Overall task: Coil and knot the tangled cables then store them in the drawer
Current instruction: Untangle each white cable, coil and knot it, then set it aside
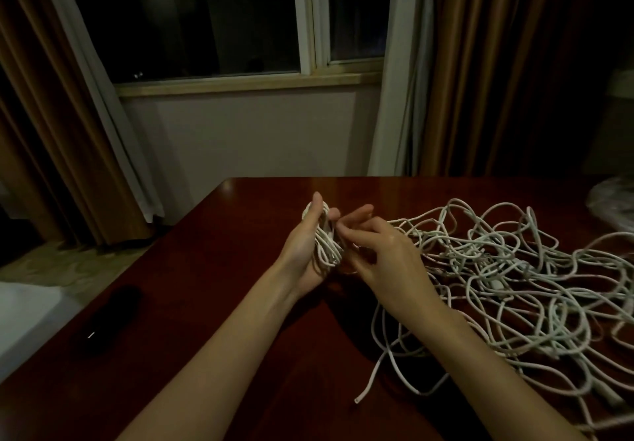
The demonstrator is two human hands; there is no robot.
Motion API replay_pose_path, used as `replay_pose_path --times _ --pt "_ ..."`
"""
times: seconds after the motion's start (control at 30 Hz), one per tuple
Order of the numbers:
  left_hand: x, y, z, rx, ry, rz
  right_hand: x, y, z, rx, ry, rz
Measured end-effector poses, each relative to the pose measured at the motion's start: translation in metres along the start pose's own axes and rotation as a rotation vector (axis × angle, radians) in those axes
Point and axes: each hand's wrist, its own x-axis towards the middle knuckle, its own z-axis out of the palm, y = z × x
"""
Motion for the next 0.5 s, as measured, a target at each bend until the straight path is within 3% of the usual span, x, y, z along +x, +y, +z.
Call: replay_pose_path --times 0.27,0.5 --pt "0.003 0.013 -0.012 -0.353 0.142 0.187 0.008 0.003 -0.019 0.248 -0.015 0.171" --pt "0.003 0.019 -0.016 -0.225 0.08 0.153 0.011 0.01 -0.026 0.22 -0.104 0.214"
